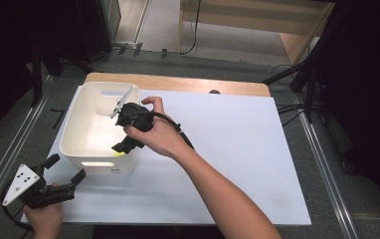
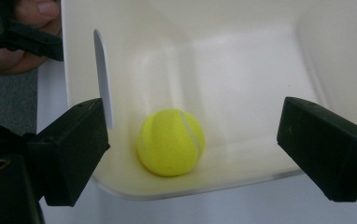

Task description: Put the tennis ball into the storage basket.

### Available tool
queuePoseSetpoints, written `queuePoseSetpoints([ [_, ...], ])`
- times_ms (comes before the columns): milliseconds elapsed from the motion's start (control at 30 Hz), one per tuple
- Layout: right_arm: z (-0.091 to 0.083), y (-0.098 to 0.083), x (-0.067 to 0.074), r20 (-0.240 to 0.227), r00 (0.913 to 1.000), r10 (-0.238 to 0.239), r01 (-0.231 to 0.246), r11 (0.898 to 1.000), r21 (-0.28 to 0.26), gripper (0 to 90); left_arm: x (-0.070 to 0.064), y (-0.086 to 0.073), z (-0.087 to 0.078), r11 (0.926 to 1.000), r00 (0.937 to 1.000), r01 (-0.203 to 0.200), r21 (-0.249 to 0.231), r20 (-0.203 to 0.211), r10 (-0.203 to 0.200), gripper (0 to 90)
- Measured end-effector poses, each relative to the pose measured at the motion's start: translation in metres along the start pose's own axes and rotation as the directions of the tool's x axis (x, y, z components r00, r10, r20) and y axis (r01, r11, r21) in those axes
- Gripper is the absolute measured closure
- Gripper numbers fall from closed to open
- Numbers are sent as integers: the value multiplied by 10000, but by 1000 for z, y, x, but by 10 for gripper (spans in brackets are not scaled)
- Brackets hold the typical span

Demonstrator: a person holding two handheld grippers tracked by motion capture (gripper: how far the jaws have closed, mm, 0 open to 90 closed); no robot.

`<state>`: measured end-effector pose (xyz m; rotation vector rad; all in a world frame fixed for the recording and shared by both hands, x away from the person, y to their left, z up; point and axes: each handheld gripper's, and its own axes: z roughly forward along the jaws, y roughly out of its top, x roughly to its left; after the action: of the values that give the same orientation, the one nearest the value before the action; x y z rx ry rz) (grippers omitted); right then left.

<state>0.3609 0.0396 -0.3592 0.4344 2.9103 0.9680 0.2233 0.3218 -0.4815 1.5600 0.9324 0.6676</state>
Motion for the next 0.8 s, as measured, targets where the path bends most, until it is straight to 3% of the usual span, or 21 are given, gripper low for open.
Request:
queuePoseSetpoints([
  [100, -3, -1, -1, -20, 10000, 12, -12, 9999, -115, 3, 0, 0, 0, 10000, 10000, 0, 6, -1, 0, 0],
  [400, -12, -9, -3, 288, 9996, 59, -49, 9994, -354, 0, 0, 0, 0, 10000, 10000, -4, 4, -10, 4, 0],
  [533, -15, -15, -5, 426, 9985, 357, -340, 9986, -395, 0, 0, 0, 0, 10000, 10000, -12, 10, -15, 12, 0],
  [800, -23, -27, -10, 520, 9973, 518, -491, 9975, -517, 0, 0, 0, 0, 10000, 10000, -29, 50, -23, 29, 0],
])
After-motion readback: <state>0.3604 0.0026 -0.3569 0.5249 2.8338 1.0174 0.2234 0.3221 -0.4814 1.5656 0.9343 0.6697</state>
